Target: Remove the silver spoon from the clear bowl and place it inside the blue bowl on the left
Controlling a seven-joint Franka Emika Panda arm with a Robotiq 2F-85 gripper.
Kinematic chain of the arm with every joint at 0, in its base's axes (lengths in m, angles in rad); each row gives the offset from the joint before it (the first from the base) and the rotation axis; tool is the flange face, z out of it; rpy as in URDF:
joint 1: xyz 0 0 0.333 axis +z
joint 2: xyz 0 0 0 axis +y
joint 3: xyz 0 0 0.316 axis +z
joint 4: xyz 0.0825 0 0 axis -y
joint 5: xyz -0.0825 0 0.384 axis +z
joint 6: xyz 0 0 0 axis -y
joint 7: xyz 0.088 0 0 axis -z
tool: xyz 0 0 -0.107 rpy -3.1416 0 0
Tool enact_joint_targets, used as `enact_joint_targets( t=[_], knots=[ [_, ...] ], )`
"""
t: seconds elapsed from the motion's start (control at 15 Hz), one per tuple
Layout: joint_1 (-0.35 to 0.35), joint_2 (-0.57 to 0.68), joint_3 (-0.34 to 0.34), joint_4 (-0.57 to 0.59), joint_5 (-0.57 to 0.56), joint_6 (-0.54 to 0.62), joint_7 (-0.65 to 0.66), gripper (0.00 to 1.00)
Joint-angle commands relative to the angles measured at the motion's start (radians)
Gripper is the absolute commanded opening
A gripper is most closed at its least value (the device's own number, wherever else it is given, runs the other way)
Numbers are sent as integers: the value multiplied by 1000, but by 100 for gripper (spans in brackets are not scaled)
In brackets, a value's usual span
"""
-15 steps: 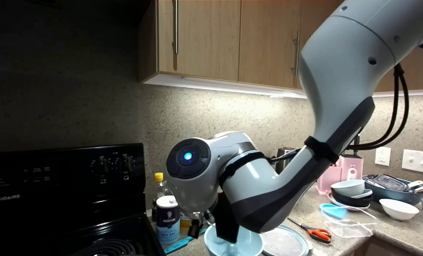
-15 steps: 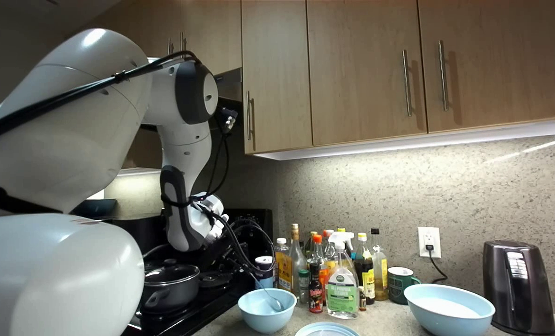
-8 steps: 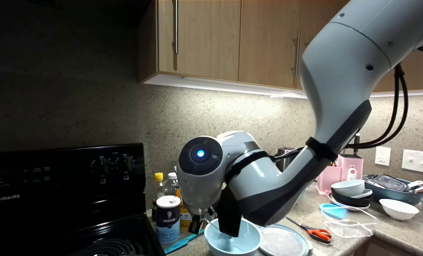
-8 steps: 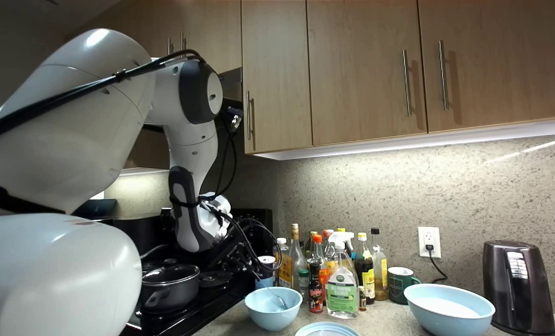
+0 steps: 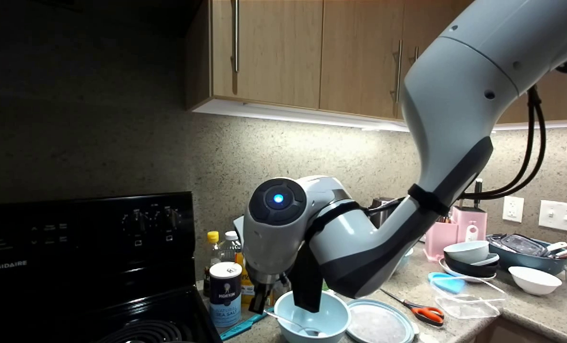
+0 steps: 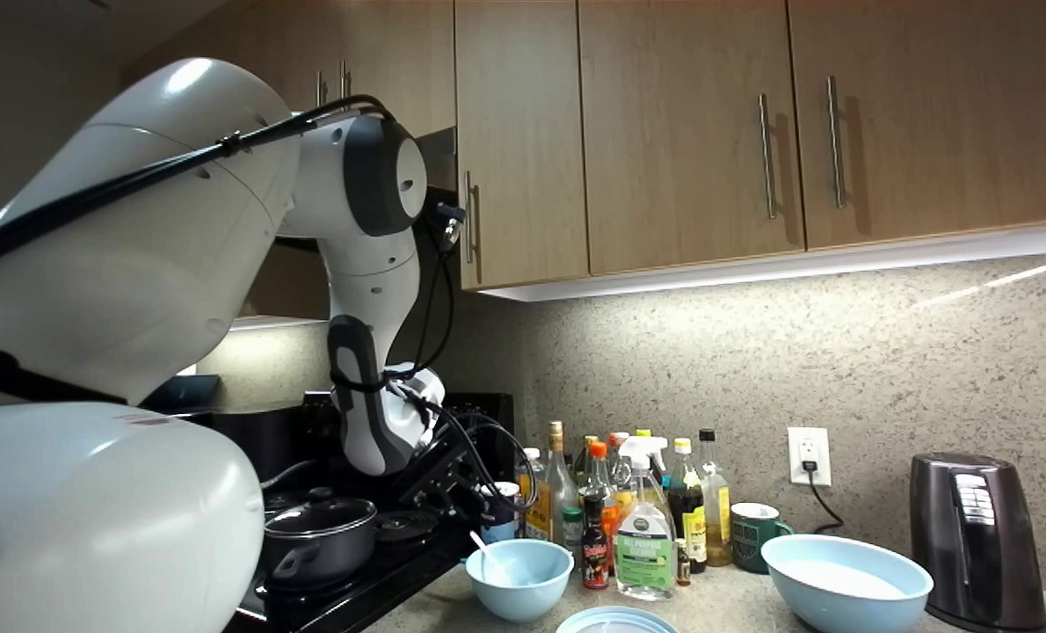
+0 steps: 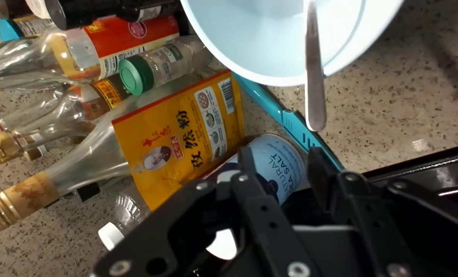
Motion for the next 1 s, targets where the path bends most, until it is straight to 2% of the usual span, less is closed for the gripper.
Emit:
enact_joint_targets(
  t=[0.0,0.13,0.2,0.4,0.93],
  knots=[
    [-10,-7,6,4,-15,15,-43,73],
    [3,-14,6,13,4,-44,-47,85],
    [-3,0,7,11,1,-16,-9,67],
    [-1,0,7,21,1,-26,-10,85],
    [-1,0,7,21,1,-28,-10,85]
  ],
)
